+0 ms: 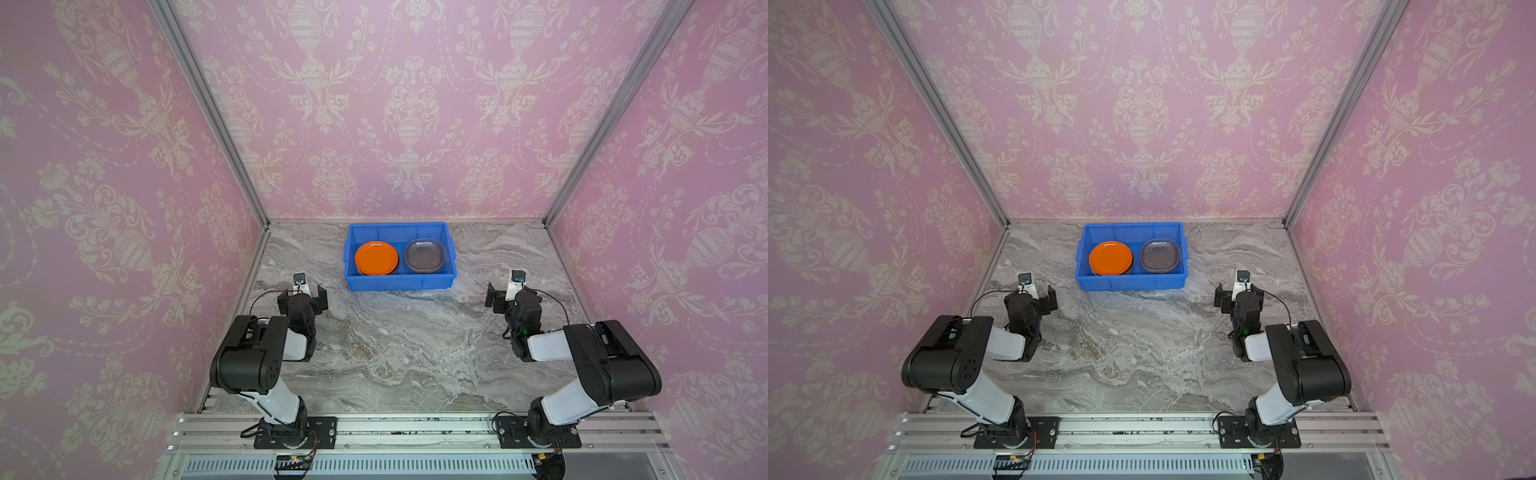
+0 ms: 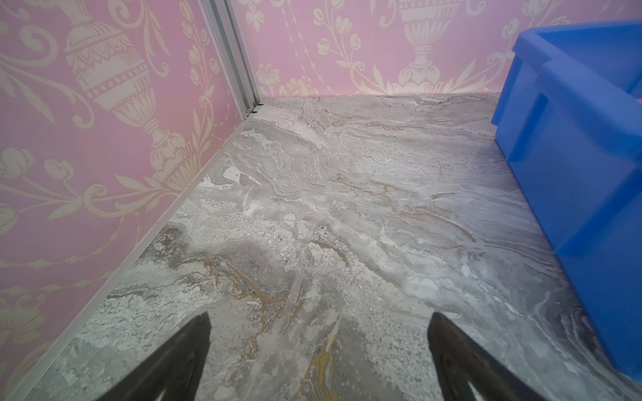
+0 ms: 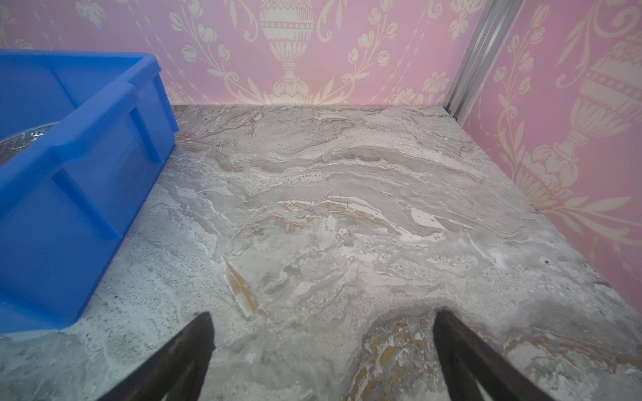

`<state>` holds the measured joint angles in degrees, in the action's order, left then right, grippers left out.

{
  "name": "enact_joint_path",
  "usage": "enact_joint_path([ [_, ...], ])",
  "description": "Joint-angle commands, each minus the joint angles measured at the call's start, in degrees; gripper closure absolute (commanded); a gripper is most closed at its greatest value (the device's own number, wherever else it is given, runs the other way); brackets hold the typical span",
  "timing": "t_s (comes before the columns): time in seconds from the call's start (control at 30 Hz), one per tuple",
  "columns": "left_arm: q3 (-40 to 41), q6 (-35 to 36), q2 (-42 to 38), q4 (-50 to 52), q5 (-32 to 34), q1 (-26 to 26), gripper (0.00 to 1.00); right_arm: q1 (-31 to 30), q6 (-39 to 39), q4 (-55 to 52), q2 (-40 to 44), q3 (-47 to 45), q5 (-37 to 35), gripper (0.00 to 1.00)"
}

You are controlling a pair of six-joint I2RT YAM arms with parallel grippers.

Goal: Place the plates into the plastic bin on the countertop
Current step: Reset both arms

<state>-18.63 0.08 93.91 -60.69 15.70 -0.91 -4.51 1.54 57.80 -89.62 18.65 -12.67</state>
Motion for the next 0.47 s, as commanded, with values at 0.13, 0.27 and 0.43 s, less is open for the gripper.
enact_joint_path([
  [0.13,-1.0,-1.2,0.1,0.4,-0.9,0.3,0.01,2.3,1.5,-3.1,1.1,1.9,5.4,0.0],
  [0.27,-1.0,-1.2,0.2,0.4,-0.9,0.3,0.01,2.7,1.1,-3.4,1.0,2.0,8.1,0.0],
  [0.43,-1.0,-1.2,0.1,0.4,-0.9,0.3,0.01,2.7,1.1,-3.0,0.9,1.8,8.2,0.0],
])
